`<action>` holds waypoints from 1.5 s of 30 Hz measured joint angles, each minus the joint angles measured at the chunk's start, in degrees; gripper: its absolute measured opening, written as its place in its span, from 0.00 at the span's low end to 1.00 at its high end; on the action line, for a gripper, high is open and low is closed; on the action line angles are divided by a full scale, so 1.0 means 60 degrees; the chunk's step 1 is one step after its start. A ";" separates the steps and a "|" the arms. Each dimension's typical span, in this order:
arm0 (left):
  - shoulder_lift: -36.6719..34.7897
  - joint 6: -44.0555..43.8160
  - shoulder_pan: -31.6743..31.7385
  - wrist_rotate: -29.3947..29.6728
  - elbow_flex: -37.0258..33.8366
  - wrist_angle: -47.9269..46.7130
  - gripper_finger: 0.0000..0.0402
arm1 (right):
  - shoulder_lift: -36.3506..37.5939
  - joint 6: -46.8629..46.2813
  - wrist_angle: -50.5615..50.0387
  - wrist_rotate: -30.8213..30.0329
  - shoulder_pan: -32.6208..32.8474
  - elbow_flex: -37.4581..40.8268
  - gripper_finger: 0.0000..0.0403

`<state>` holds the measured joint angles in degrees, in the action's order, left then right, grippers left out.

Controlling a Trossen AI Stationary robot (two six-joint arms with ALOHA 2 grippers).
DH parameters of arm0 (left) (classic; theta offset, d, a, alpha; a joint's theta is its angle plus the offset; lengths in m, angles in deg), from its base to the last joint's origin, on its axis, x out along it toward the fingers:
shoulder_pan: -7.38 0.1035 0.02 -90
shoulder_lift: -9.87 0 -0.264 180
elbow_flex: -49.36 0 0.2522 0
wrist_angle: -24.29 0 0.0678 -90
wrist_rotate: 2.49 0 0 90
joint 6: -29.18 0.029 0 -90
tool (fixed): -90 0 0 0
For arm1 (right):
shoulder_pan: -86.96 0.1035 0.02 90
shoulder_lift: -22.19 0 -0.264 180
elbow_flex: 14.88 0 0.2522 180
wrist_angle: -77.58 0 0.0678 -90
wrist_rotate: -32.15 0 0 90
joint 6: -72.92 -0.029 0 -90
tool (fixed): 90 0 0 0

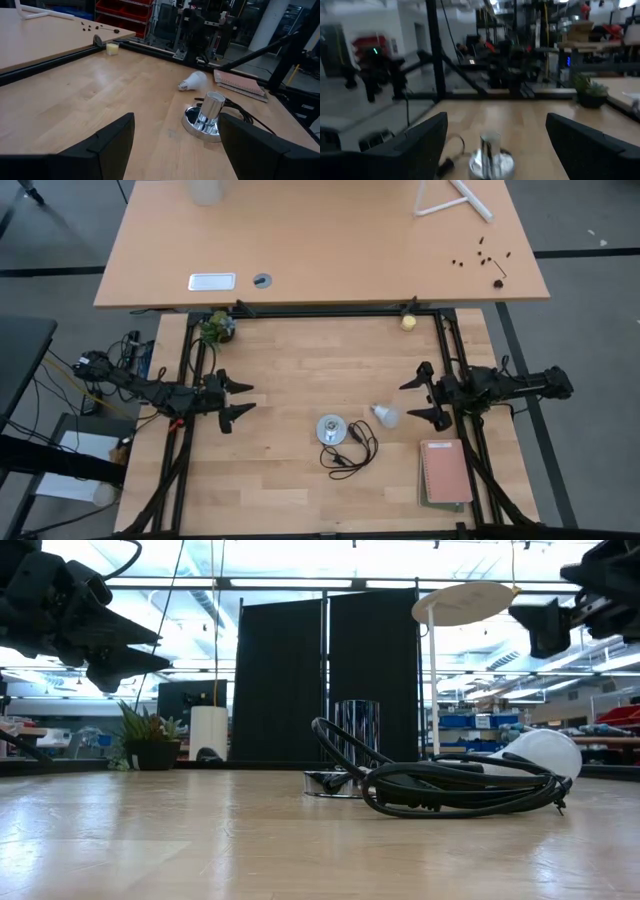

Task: Screw lightbulb
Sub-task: Return to Home Position

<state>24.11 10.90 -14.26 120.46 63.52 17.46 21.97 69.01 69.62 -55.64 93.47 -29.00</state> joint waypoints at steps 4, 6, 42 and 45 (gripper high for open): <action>-0.0001 0.0000 0.0001 -0.0001 0.0000 -0.0001 0.72 | 0.0012 0.0215 -0.0413 0.0009 -0.0071 0.0000 0.86; -0.0002 0.0000 0.0002 0.0000 0.0000 -0.0002 0.72 | 0.0009 0.0077 -0.0765 0.0013 -0.0071 0.0000 0.86; 0.0000 0.0000 0.0000 -0.0001 0.0000 0.0073 0.72 | -0.0038 0.0175 -0.0696 -0.0148 -0.0108 0.0000 0.86; 0.0000 0.0000 0.0000 0.0000 0.0000 0.0073 0.72 | -0.0038 0.0175 -0.0696 -0.0148 -0.0108 0.0000 0.86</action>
<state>24.11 10.90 -14.26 120.46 63.52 17.90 21.74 70.06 65.45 -56.52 92.83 -29.00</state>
